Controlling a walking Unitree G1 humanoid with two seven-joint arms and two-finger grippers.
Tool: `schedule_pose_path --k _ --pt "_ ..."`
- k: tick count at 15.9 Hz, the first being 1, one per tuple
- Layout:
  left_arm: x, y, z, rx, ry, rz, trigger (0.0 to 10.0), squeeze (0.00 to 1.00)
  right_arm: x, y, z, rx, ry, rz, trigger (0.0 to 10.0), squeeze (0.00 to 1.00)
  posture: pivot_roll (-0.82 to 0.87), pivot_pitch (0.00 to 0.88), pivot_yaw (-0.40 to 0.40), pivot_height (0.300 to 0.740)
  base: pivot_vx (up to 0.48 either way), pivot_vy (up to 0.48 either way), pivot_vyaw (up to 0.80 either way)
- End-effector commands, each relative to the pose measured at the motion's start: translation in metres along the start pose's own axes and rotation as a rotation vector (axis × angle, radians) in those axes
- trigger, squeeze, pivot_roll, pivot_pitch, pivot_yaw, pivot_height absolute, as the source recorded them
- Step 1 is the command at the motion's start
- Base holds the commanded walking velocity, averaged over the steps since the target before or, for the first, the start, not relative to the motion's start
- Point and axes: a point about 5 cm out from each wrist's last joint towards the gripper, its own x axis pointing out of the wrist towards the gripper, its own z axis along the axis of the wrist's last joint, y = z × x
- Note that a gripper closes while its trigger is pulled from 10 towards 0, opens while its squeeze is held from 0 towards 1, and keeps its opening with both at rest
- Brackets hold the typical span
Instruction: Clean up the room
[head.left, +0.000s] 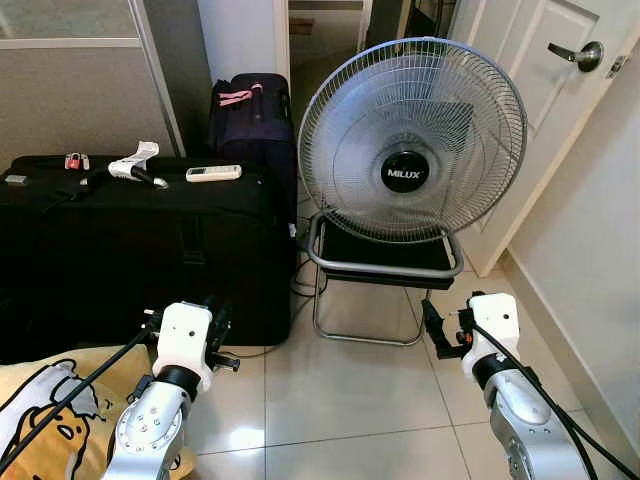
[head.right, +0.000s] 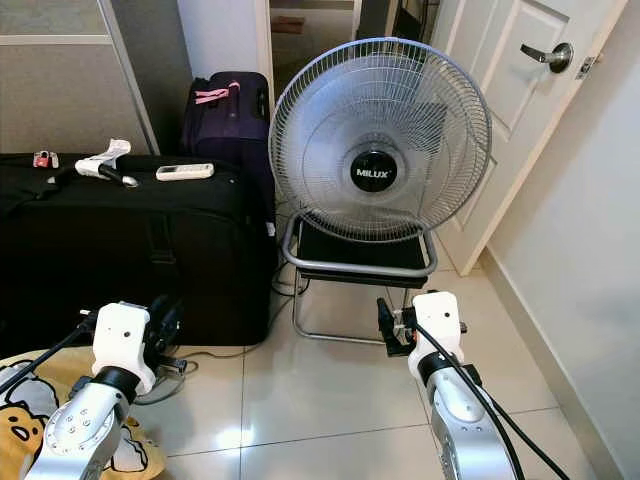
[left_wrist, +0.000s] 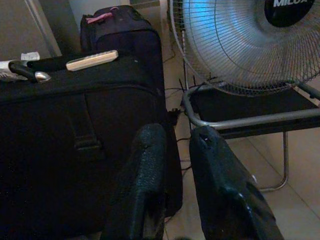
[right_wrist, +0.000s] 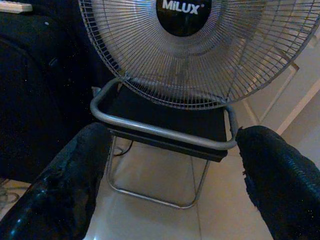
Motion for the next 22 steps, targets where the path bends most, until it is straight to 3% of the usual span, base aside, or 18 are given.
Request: schedule_pose_path --k 1,7,8,9,10,12,15,16,17,18,19,22 --pt "-0.008 0.020 -0.027 -0.164 0.218 0.266 10.0 0.00 -0.012 0.007 -0.026 0.034 0.138 -0.163 10.0 0.00 -0.07 0.000 -0.015 0.740 0.000 0.000 0.00" --pt "-0.008 0.020 -0.027 -0.164 0.218 0.266 10.0 0.00 -0.012 0.007 -0.026 0.034 0.138 -0.163 10.0 0.00 -0.07 0.000 -0.015 0.740 0.000 0.000 0.00" --pt "-0.009 0.013 -0.024 -0.161 0.201 0.211 10.0 0.20 -0.013 0.007 -0.029 0.036 0.135 -0.171 10.0 0.02 -0.05 0.000 -0.035 0.740 0.000 0.000 0.00" --pt "-0.010 0.010 -0.023 -0.164 0.196 0.190 10.0 0.47 -0.014 0.007 -0.030 0.030 0.128 -0.168 10.0 0.15 -0.05 0.000 -0.034 0.740 0.000 0.000 0.00" --pt "-0.011 0.008 -0.018 -0.184 0.165 0.157 10.0 1.00 -0.016 0.006 -0.026 0.057 0.078 -0.165 10.0 1.00 -0.04 0.000 -0.038 0.740 0.000 0.000 0.00" --pt "-0.010 0.008 -0.006 -0.138 0.082 0.136 10.0 1.00 -0.015 0.013 -0.020 0.056 0.048 -0.097 10.0 1.00 -0.05 0.000 -0.031 0.740 0.000 0.000 0.40" --pt "-0.001 0.011 0.021 -0.149 -0.058 0.145 10.0 1.00 -0.007 0.023 0.001 0.020 -0.042 -0.040 10.0 1.00 -0.04 0.000 -0.019 0.740 0.000 0.000 0.80" --pt "0.001 0.014 0.028 -0.088 -0.087 0.140 10.0 1.00 -0.005 0.026 0.004 0.004 -0.059 -0.011 10.0 1.00 -0.04 0.000 -0.016 0.740 0.000 0.000 0.80" --pt "0.000 0.013 0.023 -0.059 -0.026 0.102 10.0 1.00 -0.005 0.027 0.004 0.007 -0.060 -0.008 10.0 1.00 -0.04 0.000 -0.013 0.740 0.000 0.000 0.80" --pt "-0.001 0.010 0.023 -0.079 -0.036 0.078 10.0 1.00 -0.005 0.026 0.004 0.016 -0.060 -0.012 10.0 1.00 -0.04 0.000 -0.009 0.740 0.000 0.000 0.80" --pt "-0.002 0.009 0.023 -0.084 -0.031 0.070 10.0 0.00 -0.005 0.025 0.004 0.041 -0.058 -0.019 10.0 1.00 -0.04 0.000 -0.007 0.740 0.000 0.000 0.80" --pt "0.003 0.012 0.029 -0.015 -0.052 0.082 10.0 0.00 -0.002 0.029 0.004 0.084 -0.042 0.001 10.0 1.00 -0.03 0.000 -0.006 0.740 0.000 0.000 0.80"
